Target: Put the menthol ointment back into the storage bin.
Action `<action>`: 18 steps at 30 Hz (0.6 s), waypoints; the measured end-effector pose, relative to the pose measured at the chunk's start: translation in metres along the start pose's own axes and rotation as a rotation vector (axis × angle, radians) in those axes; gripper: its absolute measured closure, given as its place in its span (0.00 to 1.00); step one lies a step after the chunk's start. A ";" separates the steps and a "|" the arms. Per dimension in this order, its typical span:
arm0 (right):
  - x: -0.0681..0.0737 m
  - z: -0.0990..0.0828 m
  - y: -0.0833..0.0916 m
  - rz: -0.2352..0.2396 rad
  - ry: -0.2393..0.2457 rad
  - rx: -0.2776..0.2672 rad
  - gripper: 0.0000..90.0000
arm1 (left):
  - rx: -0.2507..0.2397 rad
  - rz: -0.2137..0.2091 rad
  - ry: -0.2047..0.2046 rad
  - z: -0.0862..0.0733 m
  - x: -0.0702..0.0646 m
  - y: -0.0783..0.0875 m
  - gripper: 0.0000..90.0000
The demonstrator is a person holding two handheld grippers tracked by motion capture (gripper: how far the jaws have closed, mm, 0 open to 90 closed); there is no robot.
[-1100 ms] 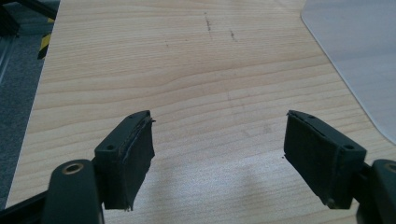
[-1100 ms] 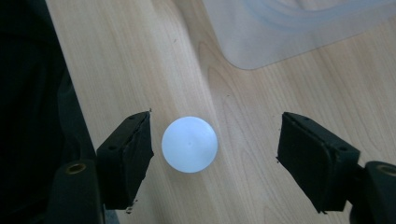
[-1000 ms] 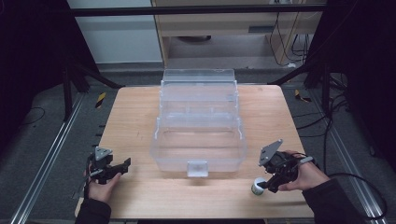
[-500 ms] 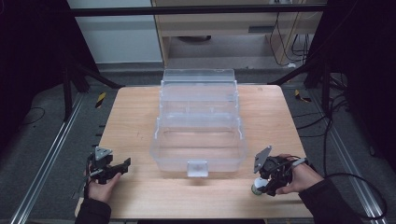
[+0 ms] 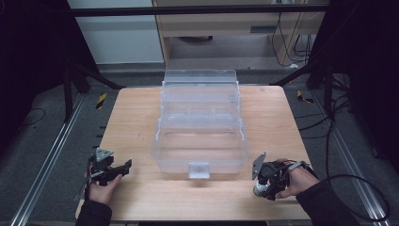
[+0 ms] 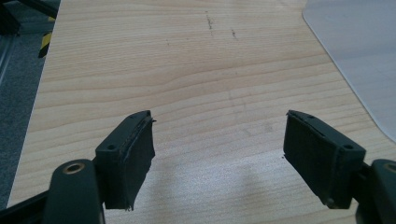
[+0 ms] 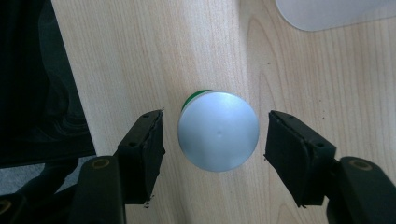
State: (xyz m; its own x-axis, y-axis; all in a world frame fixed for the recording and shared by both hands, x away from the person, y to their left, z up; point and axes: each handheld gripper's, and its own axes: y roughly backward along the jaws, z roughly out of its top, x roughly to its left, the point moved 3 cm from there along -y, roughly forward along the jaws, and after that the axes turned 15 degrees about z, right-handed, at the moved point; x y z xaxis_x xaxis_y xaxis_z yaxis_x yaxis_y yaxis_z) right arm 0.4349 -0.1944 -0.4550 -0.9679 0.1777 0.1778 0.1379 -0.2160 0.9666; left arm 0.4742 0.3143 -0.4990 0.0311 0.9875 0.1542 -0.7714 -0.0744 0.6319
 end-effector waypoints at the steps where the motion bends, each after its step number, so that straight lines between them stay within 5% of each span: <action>1: 0.000 0.000 -0.002 0.005 -0.007 0.004 0.42 | 0.002 -0.001 0.000 0.000 0.000 0.000 0.26; 18: -0.006 0.004 -0.010 0.024 -0.016 0.039 0.55 | 0.003 0.000 -0.004 0.000 0.000 0.000 0.27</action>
State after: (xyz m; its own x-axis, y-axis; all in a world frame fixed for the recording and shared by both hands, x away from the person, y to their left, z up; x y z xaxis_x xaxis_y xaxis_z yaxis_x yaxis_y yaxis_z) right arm 0.4399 -0.1896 -0.4654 -0.9607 0.1883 0.2041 0.1698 -0.1832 0.9683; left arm 0.4741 0.3140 -0.4990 0.0333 0.9870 0.1575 -0.7698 -0.0752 0.6338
